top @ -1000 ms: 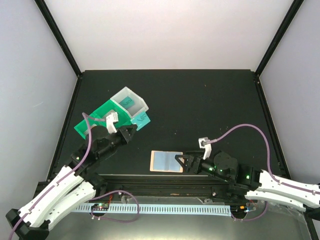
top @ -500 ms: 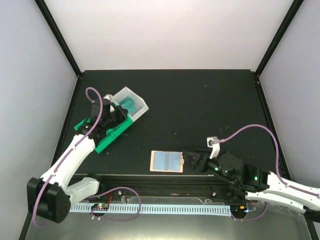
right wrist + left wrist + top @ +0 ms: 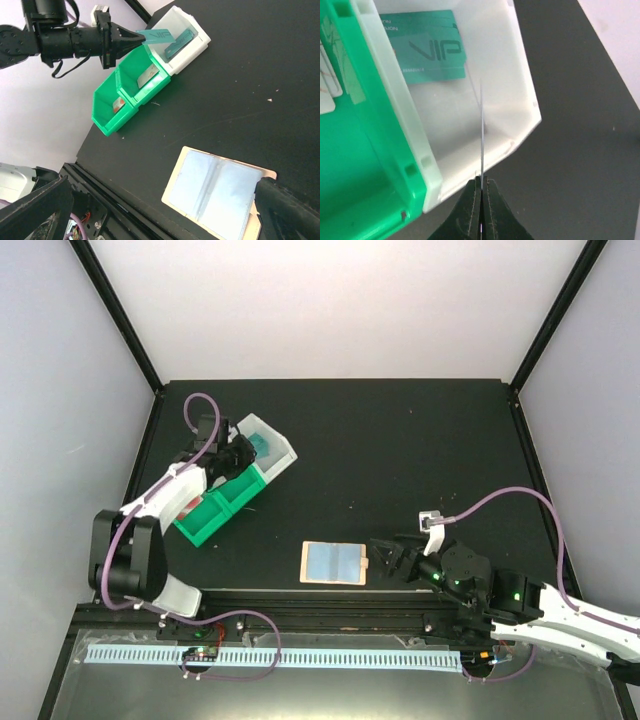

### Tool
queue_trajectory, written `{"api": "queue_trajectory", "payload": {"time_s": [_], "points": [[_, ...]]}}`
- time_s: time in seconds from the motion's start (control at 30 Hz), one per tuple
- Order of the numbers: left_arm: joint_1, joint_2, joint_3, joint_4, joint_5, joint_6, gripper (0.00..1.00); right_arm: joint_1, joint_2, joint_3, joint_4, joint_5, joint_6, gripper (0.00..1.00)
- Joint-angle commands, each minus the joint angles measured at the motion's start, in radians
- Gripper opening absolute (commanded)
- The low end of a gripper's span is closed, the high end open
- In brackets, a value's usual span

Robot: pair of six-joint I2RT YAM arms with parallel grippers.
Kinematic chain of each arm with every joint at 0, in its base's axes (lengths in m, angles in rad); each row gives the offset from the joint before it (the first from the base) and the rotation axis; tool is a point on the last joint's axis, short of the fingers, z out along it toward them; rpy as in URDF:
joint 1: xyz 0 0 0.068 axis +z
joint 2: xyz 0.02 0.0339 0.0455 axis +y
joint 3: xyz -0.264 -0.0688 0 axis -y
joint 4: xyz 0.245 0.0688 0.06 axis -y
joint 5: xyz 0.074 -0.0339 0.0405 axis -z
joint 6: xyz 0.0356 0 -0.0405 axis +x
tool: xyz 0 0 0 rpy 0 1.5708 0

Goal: Take the credit cards out of the card holder

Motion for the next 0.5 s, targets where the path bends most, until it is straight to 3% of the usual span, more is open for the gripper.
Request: {"api": "queue_trajectory", "payload": {"time_s": [0.0, 0.47], "points": [[0.022, 0.101, 0.124, 0.018, 0.032, -0.018, 0.02, 0.004, 0.006, 0.027, -0.017, 0.034, -0.015, 1.00], [0.057, 0.302, 0.302, -0.052, 0.001, -0.022, 0.01, 0.004, 0.091, 0.072, 0.015, 0.056, -0.079, 1.00]]}}
